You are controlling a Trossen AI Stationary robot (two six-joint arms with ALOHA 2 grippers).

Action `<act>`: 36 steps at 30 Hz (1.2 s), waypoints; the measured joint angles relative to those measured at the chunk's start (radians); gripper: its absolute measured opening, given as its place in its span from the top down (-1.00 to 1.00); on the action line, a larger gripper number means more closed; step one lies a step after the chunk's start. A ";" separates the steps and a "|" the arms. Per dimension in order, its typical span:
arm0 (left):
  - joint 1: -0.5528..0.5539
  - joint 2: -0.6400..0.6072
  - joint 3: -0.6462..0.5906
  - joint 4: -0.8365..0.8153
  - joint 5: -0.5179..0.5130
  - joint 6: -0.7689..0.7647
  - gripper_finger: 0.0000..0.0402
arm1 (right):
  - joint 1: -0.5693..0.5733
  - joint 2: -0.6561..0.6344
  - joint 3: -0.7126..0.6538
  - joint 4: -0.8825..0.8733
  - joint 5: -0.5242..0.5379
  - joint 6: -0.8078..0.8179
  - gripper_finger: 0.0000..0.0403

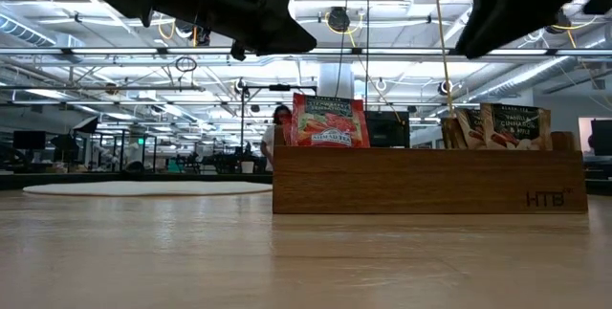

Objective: Pick & Place Tea
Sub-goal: Put the orange tea bag into the middle section of the wooden organizer

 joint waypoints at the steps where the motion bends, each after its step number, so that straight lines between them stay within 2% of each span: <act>1: 0.000 0.000 0.000 -0.002 0.000 0.000 0.72 | -0.007 -0.020 -0.005 -0.021 0.056 0.015 0.45; 3: 0.000 0.000 0.000 -0.017 0.000 -0.001 0.72 | -0.036 -0.061 -0.019 -0.058 0.120 0.051 0.45; 4: 0.000 0.000 0.000 -0.026 0.000 -0.001 0.72 | -0.063 -0.081 -0.028 -0.074 0.118 0.074 0.45; 10: 0.000 0.000 0.000 -0.060 0.000 -0.004 0.72 | -0.293 -0.187 -0.106 -0.128 0.001 0.240 0.45; 14: 0.000 0.000 0.000 -0.064 0.000 -0.004 0.72 | -0.492 -0.216 -0.185 -0.121 -0.169 0.305 0.41; 18: 0.000 0.000 0.000 -0.077 0.000 -0.004 0.72 | -0.679 -0.205 -0.266 -0.096 -0.338 0.298 0.37; 22: 0.000 0.000 0.000 -0.094 0.001 -0.004 0.72 | -0.813 -0.177 -0.343 -0.004 -0.517 0.219 0.30; 25: 0.000 0.000 0.000 -0.109 0.001 -0.004 0.72 | -0.884 -0.144 -0.365 0.055 -0.630 0.219 0.18; 31: 0.000 0.000 0.000 -0.138 0.002 -0.004 0.72 | -0.949 -0.081 -0.365 -0.006 -0.607 0.262 -0.03; 36: 0.000 0.000 0.000 -0.155 0.002 -0.004 0.72 | -0.962 -0.024 -0.365 -0.048 -0.557 0.290 -0.08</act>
